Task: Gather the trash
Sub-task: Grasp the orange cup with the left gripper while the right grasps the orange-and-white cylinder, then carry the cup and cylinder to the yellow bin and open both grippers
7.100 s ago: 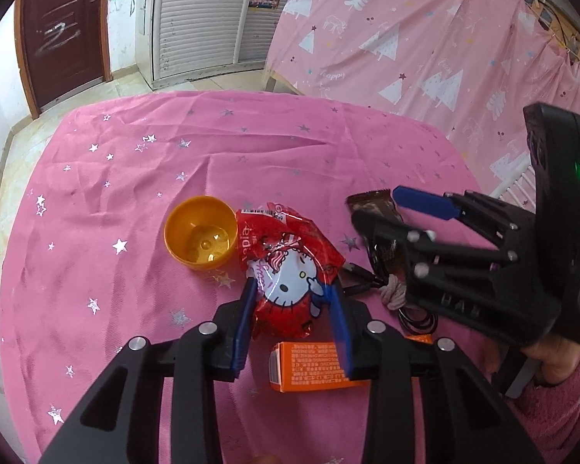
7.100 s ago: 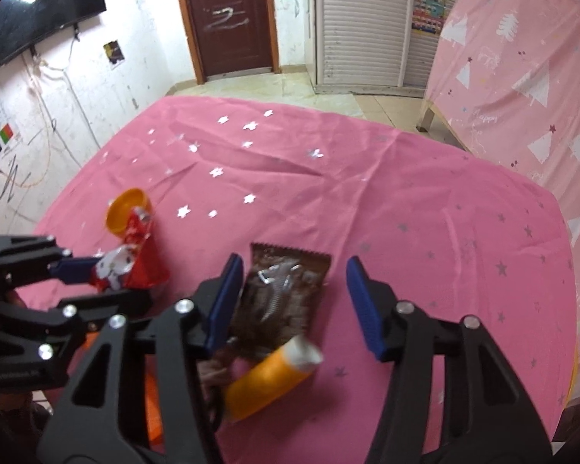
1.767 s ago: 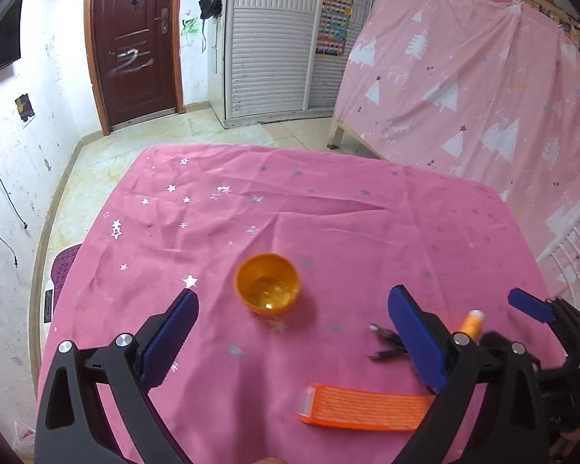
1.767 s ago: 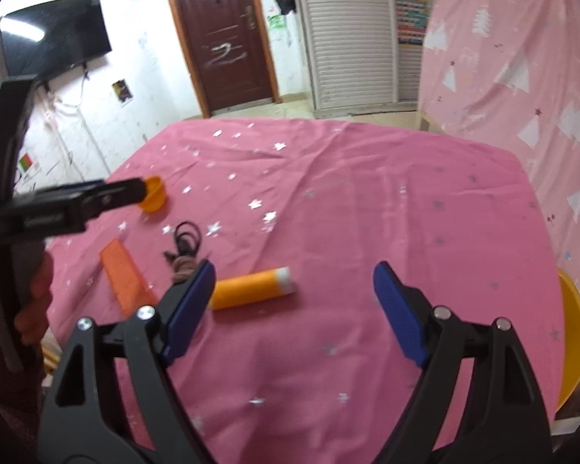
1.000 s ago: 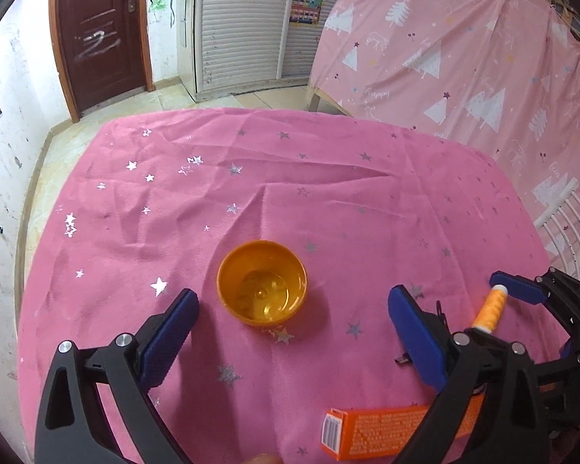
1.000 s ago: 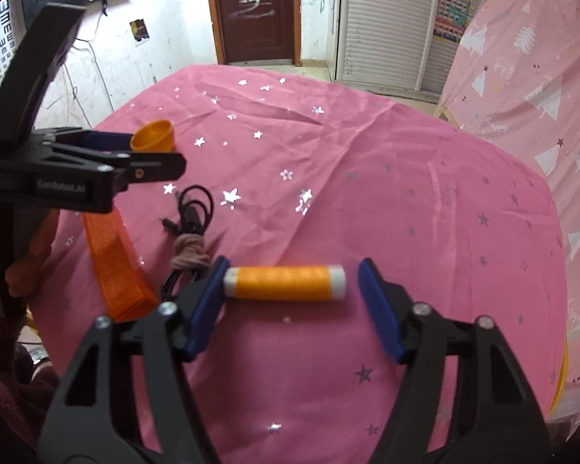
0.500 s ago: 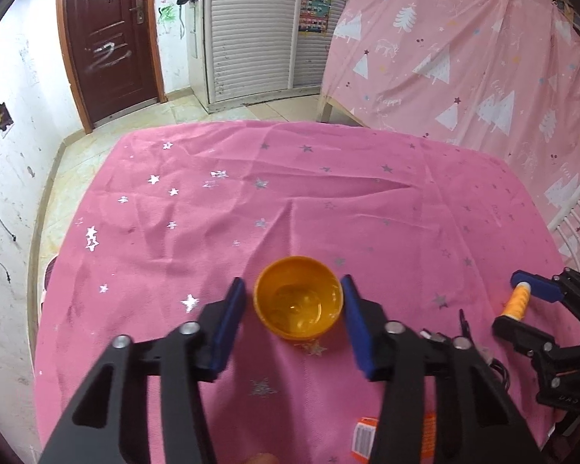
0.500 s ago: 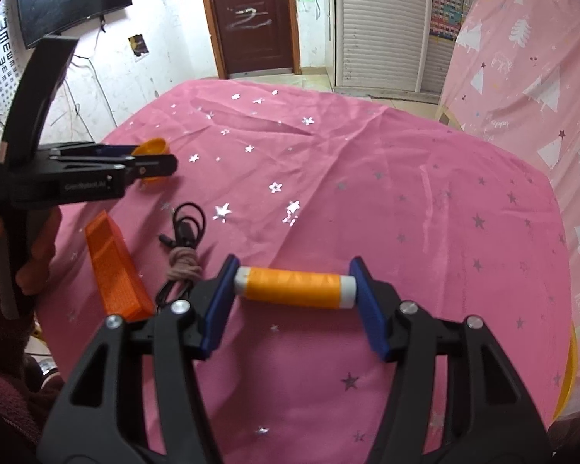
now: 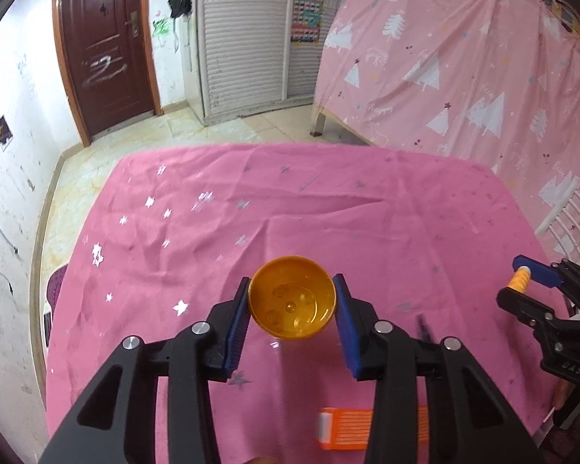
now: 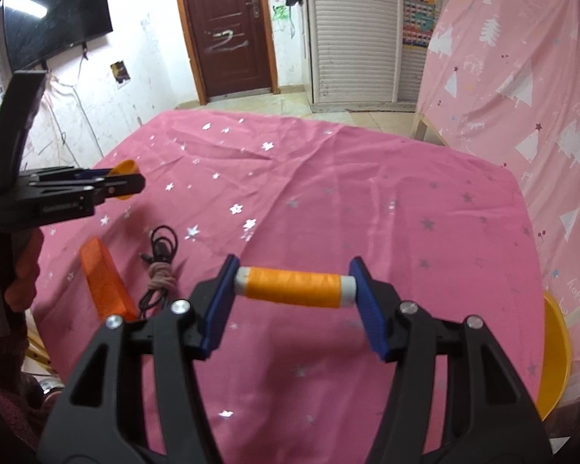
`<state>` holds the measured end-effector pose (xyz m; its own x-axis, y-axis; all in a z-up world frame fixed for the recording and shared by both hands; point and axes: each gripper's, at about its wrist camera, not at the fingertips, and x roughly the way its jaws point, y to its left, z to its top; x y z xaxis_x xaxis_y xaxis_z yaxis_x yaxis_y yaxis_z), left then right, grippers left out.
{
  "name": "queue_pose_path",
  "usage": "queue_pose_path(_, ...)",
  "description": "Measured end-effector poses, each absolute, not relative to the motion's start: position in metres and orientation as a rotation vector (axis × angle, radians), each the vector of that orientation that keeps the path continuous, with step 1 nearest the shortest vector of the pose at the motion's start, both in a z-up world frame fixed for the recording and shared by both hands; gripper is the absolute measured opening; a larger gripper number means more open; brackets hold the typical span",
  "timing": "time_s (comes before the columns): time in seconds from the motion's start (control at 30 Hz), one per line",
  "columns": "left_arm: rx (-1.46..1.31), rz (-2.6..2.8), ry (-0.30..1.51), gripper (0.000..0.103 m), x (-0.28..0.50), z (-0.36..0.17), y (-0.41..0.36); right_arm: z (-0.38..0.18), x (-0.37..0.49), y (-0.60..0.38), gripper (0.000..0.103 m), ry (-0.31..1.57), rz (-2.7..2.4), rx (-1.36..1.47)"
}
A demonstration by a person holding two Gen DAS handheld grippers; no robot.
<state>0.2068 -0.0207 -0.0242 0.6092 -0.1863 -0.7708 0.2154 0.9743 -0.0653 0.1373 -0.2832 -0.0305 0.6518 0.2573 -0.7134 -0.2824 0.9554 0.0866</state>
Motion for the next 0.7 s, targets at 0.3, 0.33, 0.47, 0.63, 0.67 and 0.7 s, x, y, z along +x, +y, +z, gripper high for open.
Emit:
queue_pose_path(0.3, 0.091, -0.323, 0.833, 0.035, 0.193, 0.005, -0.081, -0.023, 0.127, -0.323, 0.056, 0.766, 0.251, 0.015)
queue_pose_path(0.33, 0.099, -0.339, 0.828, 0.035, 0.191, 0.008, -0.09, -0.022, 0.125, -0.328, 0.056, 0.762, 0.242, 0.02)
queue_pose_path(0.47, 0.12, -0.389, 0.816, 0.035, 0.186, 0.016, -0.121, -0.021, 0.12, -0.351, 0.056, 0.747, 0.202, 0.042)
queue_pose_path(0.63, 0.142, -0.446, 0.806, 0.035, 0.181, 0.025, -0.156, -0.019, 0.113, -0.381, 0.056, 0.727, 0.152, 0.07)
queue_pose_path(0.67, 0.147, -0.452, 0.804, 0.035, 0.179, 0.026, -0.161, -0.019, 0.112, -0.386, 0.056, 0.724, 0.143, 0.075)
queue_pose_path(0.7, 0.154, -0.462, 0.802, 0.035, 0.177, 0.027, -0.168, -0.019, 0.11, -0.394, 0.056, 0.718, 0.131, 0.081)
